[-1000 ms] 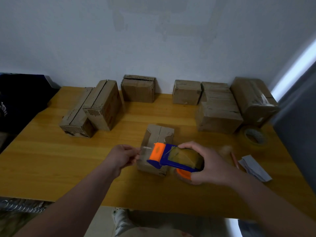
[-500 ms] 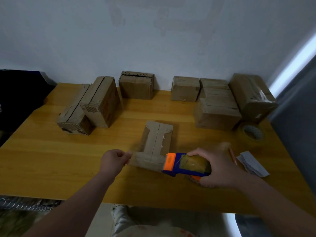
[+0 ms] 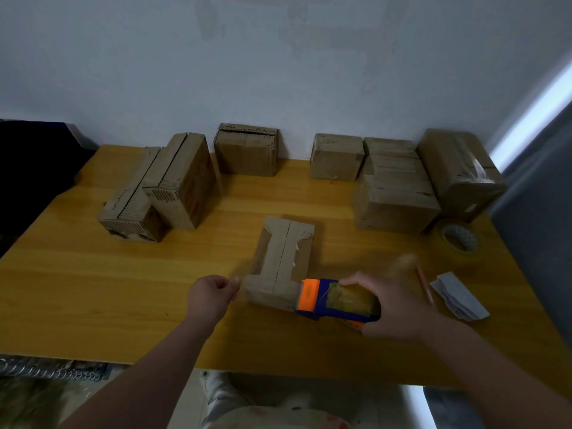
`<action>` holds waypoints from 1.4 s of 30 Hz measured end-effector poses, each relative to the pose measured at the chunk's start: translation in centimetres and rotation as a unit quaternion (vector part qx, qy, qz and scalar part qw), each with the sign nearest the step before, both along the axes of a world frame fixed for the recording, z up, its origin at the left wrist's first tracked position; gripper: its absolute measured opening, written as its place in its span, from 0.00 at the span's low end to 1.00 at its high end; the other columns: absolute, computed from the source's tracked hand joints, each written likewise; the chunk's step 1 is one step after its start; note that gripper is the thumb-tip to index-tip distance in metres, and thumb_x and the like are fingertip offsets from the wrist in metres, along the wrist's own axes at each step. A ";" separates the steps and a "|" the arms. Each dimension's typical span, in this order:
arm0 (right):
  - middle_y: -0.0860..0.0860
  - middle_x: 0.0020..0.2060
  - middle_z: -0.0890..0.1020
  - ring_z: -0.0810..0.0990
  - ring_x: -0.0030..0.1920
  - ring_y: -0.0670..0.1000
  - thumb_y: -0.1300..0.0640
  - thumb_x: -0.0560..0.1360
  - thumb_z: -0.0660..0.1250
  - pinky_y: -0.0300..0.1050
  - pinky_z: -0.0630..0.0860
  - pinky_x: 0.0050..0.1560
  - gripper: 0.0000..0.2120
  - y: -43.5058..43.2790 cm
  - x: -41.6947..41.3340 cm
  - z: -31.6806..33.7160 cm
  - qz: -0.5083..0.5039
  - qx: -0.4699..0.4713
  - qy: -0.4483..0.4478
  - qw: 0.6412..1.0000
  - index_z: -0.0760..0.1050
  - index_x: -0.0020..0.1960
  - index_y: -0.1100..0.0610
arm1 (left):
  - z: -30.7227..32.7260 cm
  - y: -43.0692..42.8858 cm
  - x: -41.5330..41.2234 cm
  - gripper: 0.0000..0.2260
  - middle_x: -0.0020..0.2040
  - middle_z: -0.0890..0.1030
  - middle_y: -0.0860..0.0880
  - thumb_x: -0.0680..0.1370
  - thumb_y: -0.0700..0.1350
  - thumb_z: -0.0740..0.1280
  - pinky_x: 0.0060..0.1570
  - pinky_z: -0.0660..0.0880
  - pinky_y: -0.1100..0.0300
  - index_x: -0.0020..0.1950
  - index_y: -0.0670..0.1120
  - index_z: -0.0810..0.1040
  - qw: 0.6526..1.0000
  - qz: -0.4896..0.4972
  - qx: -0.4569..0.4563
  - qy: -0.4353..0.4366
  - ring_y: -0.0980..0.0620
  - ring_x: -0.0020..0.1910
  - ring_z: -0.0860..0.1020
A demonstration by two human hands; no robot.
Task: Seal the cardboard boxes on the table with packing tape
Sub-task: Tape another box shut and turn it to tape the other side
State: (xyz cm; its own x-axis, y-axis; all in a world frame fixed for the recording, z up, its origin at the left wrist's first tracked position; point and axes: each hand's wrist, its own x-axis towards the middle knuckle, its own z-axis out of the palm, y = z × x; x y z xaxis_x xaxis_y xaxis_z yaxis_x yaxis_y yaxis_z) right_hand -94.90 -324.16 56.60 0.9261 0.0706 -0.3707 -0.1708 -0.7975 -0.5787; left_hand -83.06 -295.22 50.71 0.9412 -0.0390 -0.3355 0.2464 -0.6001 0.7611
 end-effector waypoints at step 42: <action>0.45 0.62 0.72 0.73 0.58 0.47 0.48 0.68 0.75 0.48 0.79 0.53 0.34 2.1 0.2 -2.6 -0.013 -0.062 -0.027 0.998 0.61 0.67 0.39 | 1.0 -1.6 -1.1 0.33 0.71 0.67 0.46 0.81 0.51 0.62 0.62 0.70 0.53 0.78 0.52 0.43 0.959 -0.264 0.097 -0.015 0.46 0.67 0.70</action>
State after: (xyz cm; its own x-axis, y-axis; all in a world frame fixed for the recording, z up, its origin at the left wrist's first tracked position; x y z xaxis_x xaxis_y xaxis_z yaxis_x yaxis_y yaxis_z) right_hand -94.67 -322.04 54.03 0.9460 0.0036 -0.3242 -0.1628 -0.8595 -0.4845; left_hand -84.15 -296.82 51.68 0.8164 -0.4536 -0.3573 -0.1522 -0.7659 0.6247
